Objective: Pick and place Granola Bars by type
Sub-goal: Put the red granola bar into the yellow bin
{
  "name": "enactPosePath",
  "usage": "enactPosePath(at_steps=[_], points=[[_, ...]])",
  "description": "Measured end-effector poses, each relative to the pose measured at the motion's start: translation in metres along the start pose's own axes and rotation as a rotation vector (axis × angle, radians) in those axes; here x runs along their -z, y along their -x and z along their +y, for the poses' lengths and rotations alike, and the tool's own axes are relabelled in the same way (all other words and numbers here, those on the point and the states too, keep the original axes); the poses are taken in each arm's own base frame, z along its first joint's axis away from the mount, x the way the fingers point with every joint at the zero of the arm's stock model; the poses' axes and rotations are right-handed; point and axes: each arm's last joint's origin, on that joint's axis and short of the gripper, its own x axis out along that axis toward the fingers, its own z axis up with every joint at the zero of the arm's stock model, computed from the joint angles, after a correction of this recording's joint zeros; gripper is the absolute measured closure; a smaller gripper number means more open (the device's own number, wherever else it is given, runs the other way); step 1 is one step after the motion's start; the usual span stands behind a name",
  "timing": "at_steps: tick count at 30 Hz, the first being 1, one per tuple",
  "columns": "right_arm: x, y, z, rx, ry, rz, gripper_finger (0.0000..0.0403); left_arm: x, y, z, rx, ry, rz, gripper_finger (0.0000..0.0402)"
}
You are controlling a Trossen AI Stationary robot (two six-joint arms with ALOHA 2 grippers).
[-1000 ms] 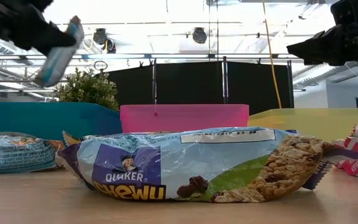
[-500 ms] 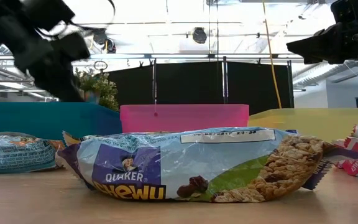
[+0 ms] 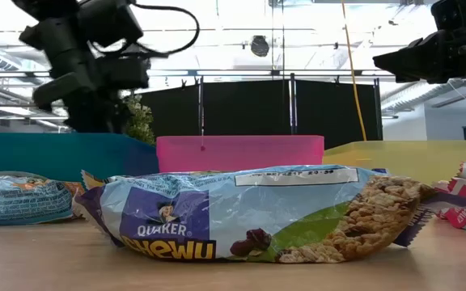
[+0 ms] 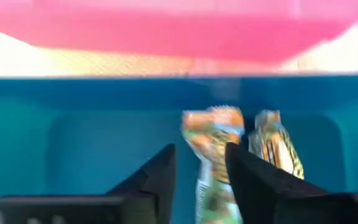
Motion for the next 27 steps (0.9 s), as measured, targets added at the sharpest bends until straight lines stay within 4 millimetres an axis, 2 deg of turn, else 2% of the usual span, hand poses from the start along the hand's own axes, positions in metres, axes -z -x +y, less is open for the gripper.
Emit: enactPosePath(at_steps=[4, 7, 11, 13, 15, 17, 21, 27], points=[[0.0, 0.0, 0.0, -0.001, 0.001, 0.004, 0.0403, -0.022, 0.021, -0.003, 0.0, -0.022, -0.011, 0.0202], [0.0, 0.0, 0.0, -0.001, 0.002, 0.003, 0.0403, -0.033, 0.045, -0.014, 0.031, -0.126, -0.076, 0.0191], [0.0, 0.0, 0.0, -0.003, 0.005, 0.004, 0.0403, -0.031, 0.09, -0.029, 0.041, -0.273, -0.377, 0.0217], [0.001, 0.0, 0.0, -0.004, 0.007, 0.005, 0.0403, -0.018, 0.106, -0.027, 0.028, -0.276, -0.506, 0.0244], [0.001, 0.0, 0.001, -0.007, 0.01, 0.014, 0.0403, 0.0, 0.114, -0.022, 0.048, -0.236, -0.606, 0.0277], [0.002, -0.001, 0.001, -0.008, 0.008, 0.02, 0.0403, 0.022, 0.114, -0.017, 0.091, -0.183, -0.666, 0.0313], [0.003, -0.001, 0.001, -0.01, 0.008, 0.026, 0.0403, 0.059, 0.099, -0.011, 0.146, -0.086, -0.772, 0.0385], [0.003, -0.001, 0.001, -0.018, 0.01, 0.027, 0.0403, 0.091, 0.074, -0.01, 0.201, -0.186, -0.974, 0.0396]])
